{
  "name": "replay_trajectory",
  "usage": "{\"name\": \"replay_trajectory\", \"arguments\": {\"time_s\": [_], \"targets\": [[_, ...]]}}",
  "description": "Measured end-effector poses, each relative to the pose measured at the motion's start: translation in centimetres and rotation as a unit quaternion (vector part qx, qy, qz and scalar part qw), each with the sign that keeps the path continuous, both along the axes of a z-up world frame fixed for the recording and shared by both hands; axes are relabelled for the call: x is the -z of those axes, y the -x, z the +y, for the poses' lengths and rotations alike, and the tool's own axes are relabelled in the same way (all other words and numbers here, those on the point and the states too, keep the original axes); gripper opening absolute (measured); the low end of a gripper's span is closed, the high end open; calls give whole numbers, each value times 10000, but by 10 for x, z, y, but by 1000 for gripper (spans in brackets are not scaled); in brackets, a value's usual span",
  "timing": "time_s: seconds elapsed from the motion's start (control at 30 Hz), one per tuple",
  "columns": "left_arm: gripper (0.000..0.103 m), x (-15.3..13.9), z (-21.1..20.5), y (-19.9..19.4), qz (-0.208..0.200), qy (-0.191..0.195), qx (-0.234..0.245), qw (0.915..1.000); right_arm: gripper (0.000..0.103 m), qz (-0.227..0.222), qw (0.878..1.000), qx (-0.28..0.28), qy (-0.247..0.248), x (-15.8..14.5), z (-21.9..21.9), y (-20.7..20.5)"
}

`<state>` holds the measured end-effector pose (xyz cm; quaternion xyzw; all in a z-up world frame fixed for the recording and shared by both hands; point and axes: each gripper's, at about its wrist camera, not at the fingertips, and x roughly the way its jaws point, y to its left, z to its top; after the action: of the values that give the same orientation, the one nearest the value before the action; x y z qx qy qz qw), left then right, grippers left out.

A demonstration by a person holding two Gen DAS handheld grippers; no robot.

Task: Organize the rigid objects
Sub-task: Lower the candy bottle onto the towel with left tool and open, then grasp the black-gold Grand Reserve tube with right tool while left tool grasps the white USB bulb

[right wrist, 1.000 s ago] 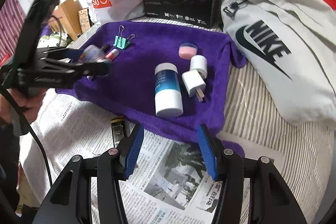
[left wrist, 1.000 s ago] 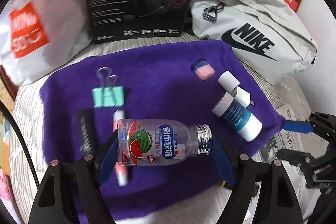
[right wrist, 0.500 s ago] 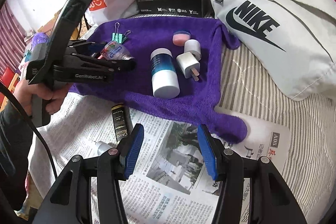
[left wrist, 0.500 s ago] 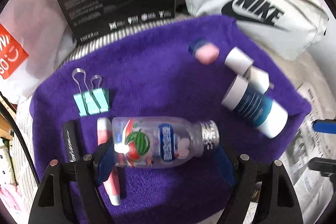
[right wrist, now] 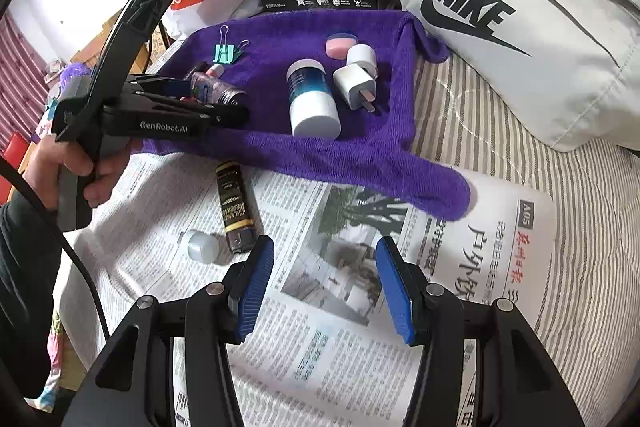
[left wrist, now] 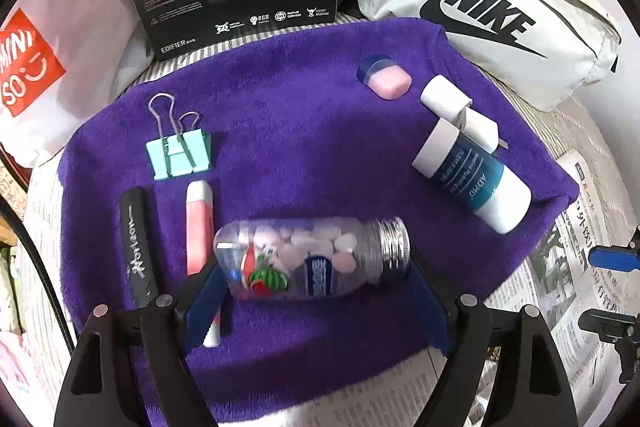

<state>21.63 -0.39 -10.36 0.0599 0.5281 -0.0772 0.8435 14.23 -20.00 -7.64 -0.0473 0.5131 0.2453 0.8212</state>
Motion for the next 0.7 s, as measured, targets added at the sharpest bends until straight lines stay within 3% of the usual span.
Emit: {"name": "replay_trajectory", "arguments": {"time_s": [0.4, 0.7], "targets": [[84, -25, 19, 32, -159, -46, -306, 9994, 53, -131, 9997, -85, -207, -10, 10, 12], [85, -42, 56, 85, -392, 36, -674, 9969, 52, -136, 9974, -711, -26, 14, 60, -6]]}}
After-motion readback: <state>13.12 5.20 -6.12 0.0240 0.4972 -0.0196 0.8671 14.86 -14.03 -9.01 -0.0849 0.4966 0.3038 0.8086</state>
